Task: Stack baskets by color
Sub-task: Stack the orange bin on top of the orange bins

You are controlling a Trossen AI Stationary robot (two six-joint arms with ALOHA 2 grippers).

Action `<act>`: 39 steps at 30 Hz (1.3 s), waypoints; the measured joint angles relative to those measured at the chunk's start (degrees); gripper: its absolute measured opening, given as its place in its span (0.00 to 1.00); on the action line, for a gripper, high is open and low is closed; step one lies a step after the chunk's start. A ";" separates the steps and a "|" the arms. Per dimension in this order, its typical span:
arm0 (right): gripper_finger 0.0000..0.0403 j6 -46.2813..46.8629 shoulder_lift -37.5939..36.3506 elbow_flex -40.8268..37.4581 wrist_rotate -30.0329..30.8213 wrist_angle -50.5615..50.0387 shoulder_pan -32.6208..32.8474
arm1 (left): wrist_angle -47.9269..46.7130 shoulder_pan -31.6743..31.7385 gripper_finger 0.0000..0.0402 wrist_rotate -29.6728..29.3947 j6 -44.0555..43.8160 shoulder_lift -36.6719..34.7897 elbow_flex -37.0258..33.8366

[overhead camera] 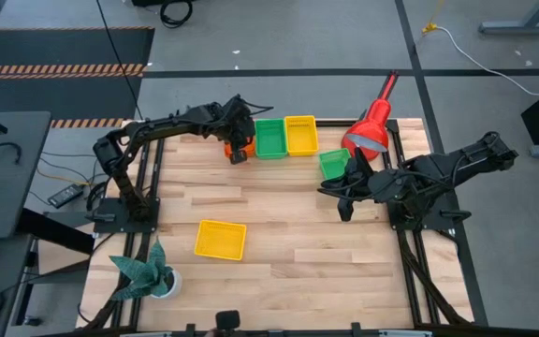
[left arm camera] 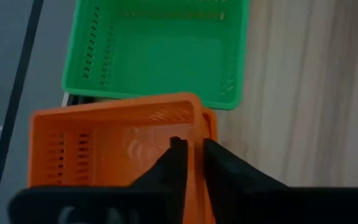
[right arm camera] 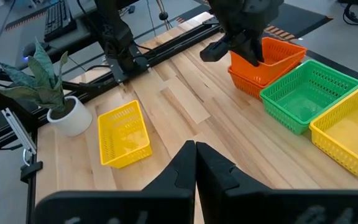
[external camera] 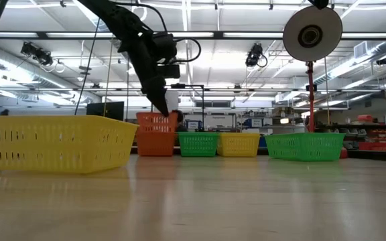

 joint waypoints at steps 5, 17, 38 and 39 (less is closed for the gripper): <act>0.03 0.00 0.00 0.00 0.02 0.00 0.00 | -1.98 0.34 0.29 -0.02 -1.20 -0.61 0.00; 0.03 -0.04 0.02 0.00 0.00 -0.18 0.00 | -12.75 4.78 0.31 -8.04 -19.41 -7.13 -0.44; 0.03 0.91 0.02 0.00 0.02 -0.50 0.00 | -6.65 12.37 0.01 -6.89 -26.67 -8.13 -9.00; 0.03 1.18 0.02 0.00 0.02 -0.48 0.00 | -6.43 13.40 0.01 -7.09 -27.55 -7.40 -9.45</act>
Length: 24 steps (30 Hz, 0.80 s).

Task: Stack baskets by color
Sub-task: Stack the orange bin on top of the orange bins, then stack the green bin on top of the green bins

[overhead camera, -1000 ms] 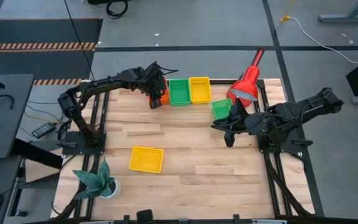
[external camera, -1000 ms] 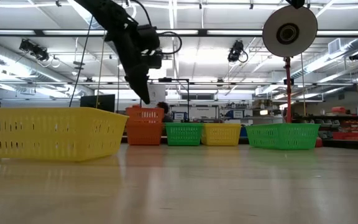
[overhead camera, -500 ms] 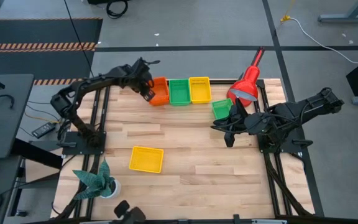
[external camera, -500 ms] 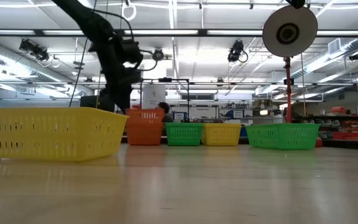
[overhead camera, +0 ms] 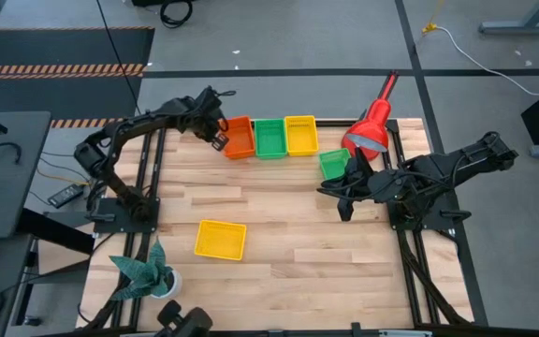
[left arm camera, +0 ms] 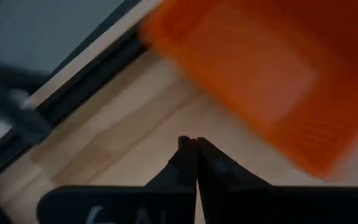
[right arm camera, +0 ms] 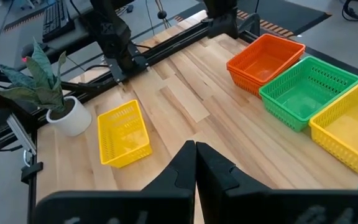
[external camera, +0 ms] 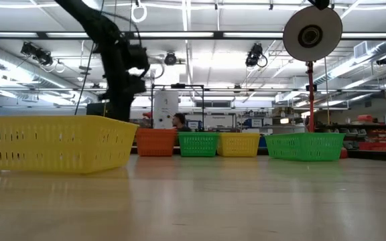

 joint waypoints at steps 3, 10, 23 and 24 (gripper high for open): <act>0.03 0.28 0.00 0.00 0.00 0.00 0.00 | 2.53 2.28 0.01 -0.14 -0.72 1.94 -2.19; 0.03 2.21 0.00 0.00 -0.04 0.07 0.02 | 16.49 2.43 0.01 4.28 -0.58 4.84 -5.19; 0.01 4.88 3.12 0.00 -0.31 0.11 0.22 | 23.29 1.43 0.02 4.39 6.21 4.16 -5.17; 0.01 5.08 3.82 0.00 -0.74 0.20 0.22 | 21.69 1.41 0.02 3.32 7.22 3.90 -4.88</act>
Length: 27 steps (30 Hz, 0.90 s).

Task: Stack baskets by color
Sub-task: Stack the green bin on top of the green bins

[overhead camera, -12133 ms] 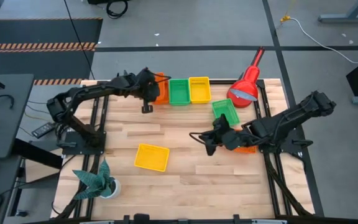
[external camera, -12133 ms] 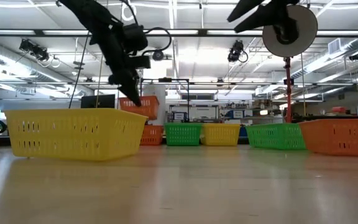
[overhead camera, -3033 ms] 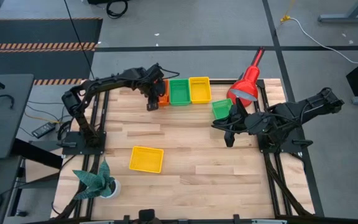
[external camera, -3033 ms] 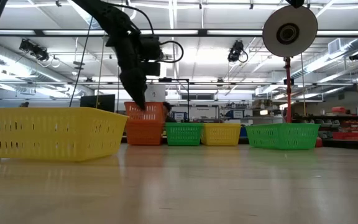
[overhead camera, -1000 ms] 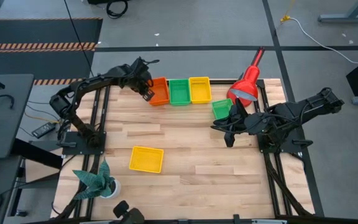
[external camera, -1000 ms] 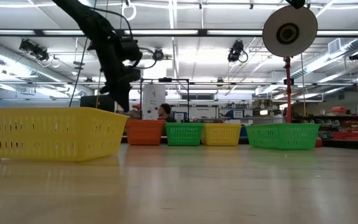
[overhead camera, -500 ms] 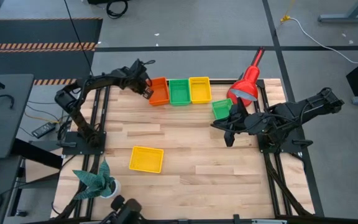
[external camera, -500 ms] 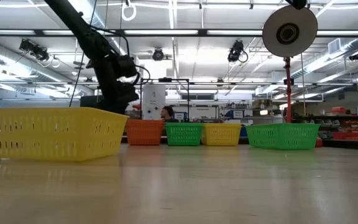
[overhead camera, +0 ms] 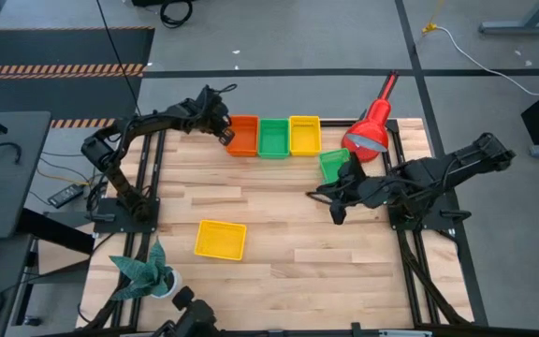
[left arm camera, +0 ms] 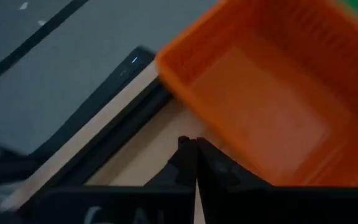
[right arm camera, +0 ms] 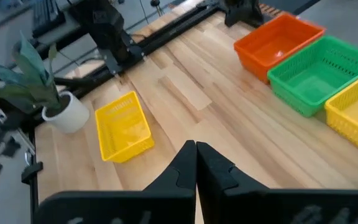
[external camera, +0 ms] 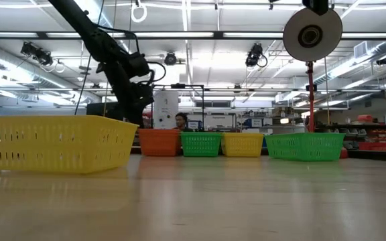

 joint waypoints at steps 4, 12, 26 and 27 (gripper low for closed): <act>0.03 0.36 2.84 0.00 -2.25 -1.80 -0.74 | -9.16 0.09 0.02 -7.32 4.85 -1.84 3.70; 0.08 -21.48 8.48 -0.02 -22.88 -23.55 -13.54 | -20.58 -2.42 0.02 -3.27 -1.17 -10.79 9.33; 0.37 -60.25 12.43 -15.25 -25.94 -17.13 -28.48 | -21.52 -25.97 0.02 3.12 -14.98 -20.91 9.18; 0.37 -60.40 12.55 -16.36 -25.11 -16.46 -28.91 | -21.49 -27.54 0.02 2.65 -15.11 -20.89 9.18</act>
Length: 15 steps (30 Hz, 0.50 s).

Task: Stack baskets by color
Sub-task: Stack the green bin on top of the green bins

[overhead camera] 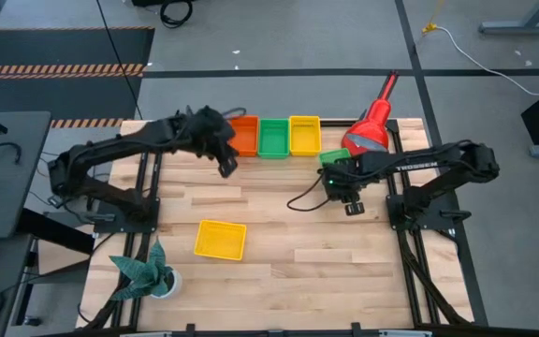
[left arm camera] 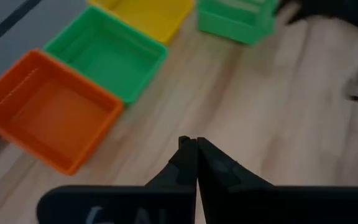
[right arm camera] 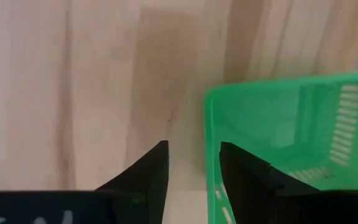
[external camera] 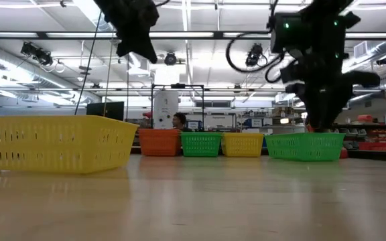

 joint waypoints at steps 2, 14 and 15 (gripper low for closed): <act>0.35 -0.11 0.06 -2.28 1.12 1.91 -0.77 | 0.52 -2.76 0.02 -1.24 -0.48 0.27 0.03; 0.04 -0.15 0.54 -4.94 3.41 9.84 0.16 | -2.23 -8.94 0.01 -7.24 -6.11 -1.87 0.01; 0.04 0.37 0.54 -3.57 3.31 10.19 0.79 | -2.66 -9.12 0.01 -7.25 -7.05 -2.50 0.01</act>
